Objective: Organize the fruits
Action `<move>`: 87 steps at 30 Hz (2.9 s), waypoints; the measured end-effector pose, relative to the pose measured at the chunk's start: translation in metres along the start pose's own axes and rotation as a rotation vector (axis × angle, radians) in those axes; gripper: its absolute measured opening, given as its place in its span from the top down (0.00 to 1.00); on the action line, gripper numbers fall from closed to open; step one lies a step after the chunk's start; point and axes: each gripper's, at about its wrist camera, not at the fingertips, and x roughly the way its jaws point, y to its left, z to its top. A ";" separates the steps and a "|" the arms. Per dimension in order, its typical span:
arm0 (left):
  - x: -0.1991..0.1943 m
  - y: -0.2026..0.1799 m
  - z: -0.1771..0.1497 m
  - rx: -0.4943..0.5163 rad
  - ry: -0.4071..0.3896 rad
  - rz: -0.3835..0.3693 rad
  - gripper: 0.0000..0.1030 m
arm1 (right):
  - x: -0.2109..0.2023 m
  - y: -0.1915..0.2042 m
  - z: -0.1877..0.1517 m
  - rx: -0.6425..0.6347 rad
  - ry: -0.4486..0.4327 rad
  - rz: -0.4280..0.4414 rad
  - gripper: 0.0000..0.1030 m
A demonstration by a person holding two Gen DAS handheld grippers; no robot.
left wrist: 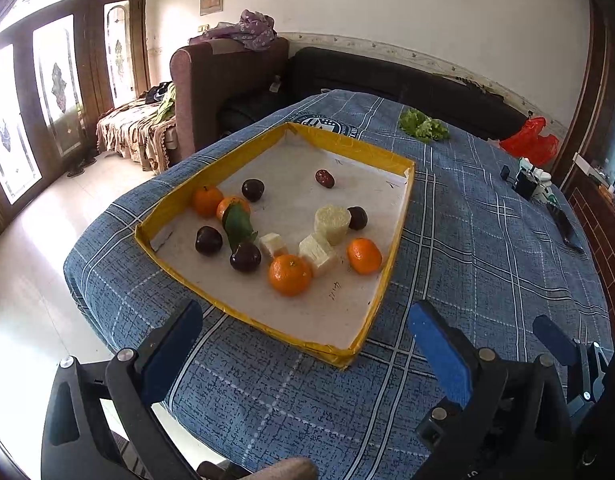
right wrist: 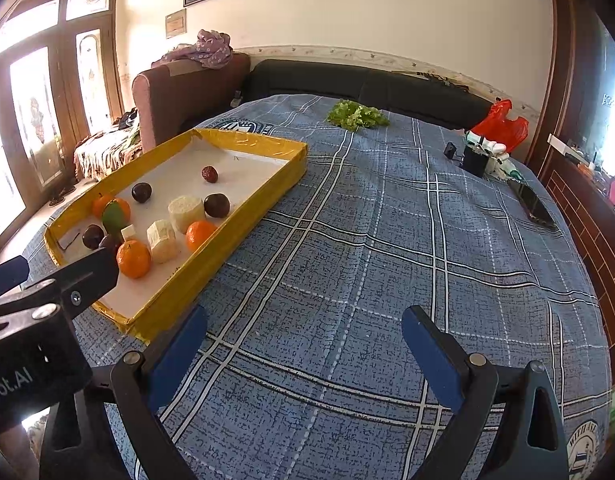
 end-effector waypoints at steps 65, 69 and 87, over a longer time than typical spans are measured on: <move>-0.024 -0.011 -0.007 0.046 -0.121 -0.047 0.00 | -0.013 -0.006 -0.001 0.034 -0.063 -0.029 0.03; -0.022 -0.014 -0.008 0.054 -0.118 -0.041 0.00 | -0.009 -0.006 -0.003 0.032 -0.050 -0.026 0.02; -0.011 -0.010 -0.009 0.048 -0.062 -0.042 0.00 | -0.009 -0.003 -0.004 0.028 -0.046 -0.020 0.02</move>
